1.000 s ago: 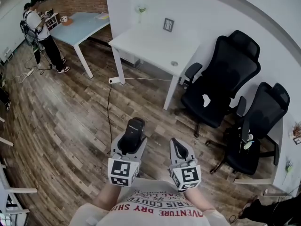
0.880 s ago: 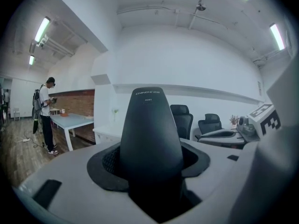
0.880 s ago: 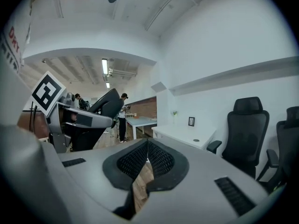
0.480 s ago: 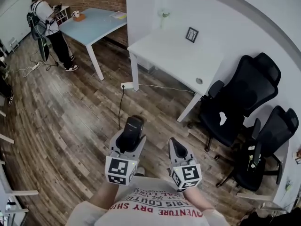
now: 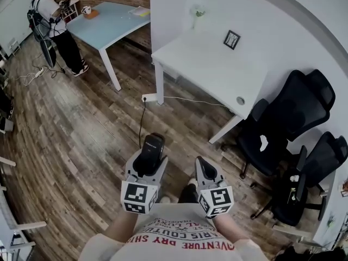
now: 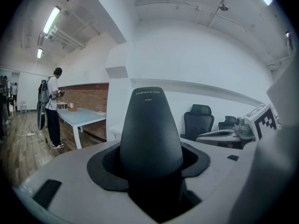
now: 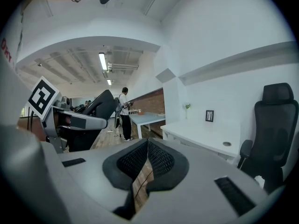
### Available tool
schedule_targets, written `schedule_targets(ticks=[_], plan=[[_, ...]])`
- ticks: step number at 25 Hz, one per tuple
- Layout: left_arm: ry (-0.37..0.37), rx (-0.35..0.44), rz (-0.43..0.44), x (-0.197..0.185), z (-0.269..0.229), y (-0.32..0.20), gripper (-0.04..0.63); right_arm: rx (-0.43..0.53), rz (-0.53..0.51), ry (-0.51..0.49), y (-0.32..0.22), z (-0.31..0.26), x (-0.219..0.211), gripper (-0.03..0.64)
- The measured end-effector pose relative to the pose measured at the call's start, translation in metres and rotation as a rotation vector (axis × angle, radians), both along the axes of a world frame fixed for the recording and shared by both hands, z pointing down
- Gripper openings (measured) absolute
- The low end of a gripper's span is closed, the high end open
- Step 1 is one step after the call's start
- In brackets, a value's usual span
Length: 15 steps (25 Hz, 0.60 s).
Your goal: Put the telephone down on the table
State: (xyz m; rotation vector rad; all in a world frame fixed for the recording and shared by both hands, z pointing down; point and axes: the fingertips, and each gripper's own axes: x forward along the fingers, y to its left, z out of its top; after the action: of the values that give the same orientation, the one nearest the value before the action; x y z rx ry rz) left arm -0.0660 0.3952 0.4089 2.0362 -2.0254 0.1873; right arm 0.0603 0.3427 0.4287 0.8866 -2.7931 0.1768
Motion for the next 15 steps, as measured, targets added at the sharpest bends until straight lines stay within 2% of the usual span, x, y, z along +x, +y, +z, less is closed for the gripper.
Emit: schedule_targets(ticks=[5, 15], plan=[[-0.014, -0.04, -0.02, -0.014, 0.01, -0.046, 0.288, -0.045, -0.009, -0.007, -0.052, 0.015, -0.013, 0.025], [-0.014, -0.025, -0.093, -0.021, 0.001, -0.173, 0.288, -0.024, -0.06, -0.013, -0.199, 0.003, -0.014, 0.025]])
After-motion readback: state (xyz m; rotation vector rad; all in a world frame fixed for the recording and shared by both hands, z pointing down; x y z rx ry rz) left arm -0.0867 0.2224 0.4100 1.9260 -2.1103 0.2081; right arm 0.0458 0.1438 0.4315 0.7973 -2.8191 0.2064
